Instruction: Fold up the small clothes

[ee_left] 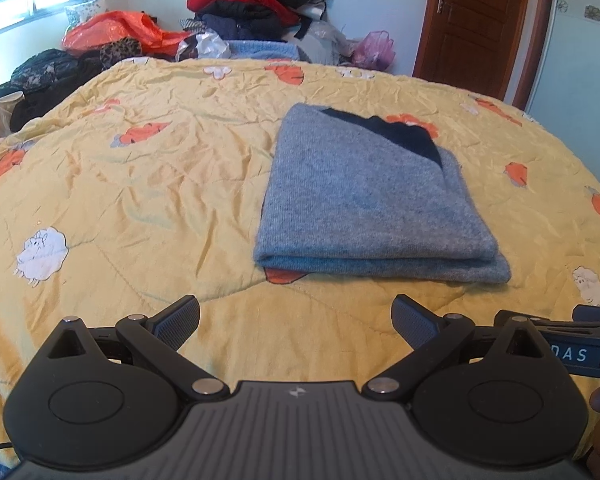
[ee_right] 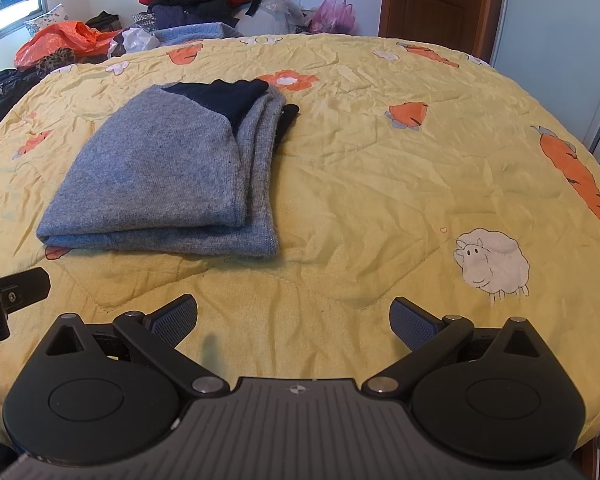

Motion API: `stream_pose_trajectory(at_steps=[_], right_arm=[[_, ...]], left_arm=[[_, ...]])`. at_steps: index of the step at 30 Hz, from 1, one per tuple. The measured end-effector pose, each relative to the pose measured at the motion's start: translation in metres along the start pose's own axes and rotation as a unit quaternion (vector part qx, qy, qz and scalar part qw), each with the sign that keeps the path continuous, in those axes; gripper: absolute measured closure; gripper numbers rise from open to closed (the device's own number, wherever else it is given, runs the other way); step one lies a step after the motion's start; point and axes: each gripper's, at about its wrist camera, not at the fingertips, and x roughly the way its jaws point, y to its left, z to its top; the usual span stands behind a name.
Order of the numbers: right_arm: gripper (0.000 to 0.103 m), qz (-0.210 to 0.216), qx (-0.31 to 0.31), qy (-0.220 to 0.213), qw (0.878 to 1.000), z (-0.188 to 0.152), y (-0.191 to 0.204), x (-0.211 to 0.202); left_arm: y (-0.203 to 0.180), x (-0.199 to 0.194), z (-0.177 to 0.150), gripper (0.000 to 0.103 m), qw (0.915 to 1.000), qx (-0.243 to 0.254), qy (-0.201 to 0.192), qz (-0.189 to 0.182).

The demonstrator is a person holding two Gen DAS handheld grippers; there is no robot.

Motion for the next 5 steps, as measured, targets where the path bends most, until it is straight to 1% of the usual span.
stream_pose_trajectory(at_steps=[3, 5], right_arm=[[0.001, 0.003, 0.003, 0.0, 1.0, 0.0003, -0.0009, -0.0001], [0.001, 0.006, 0.006, 0.0, 1.0, 0.0003, -0.0025, -0.0002]], left_arm=[[0.0025, -0.0013, 0.0016, 0.0, 0.9999, 0.001, -0.002, -0.015], [0.0044, -0.0009, 0.0041, 0.0, 0.9999, 0.007, -0.004, -0.012]])
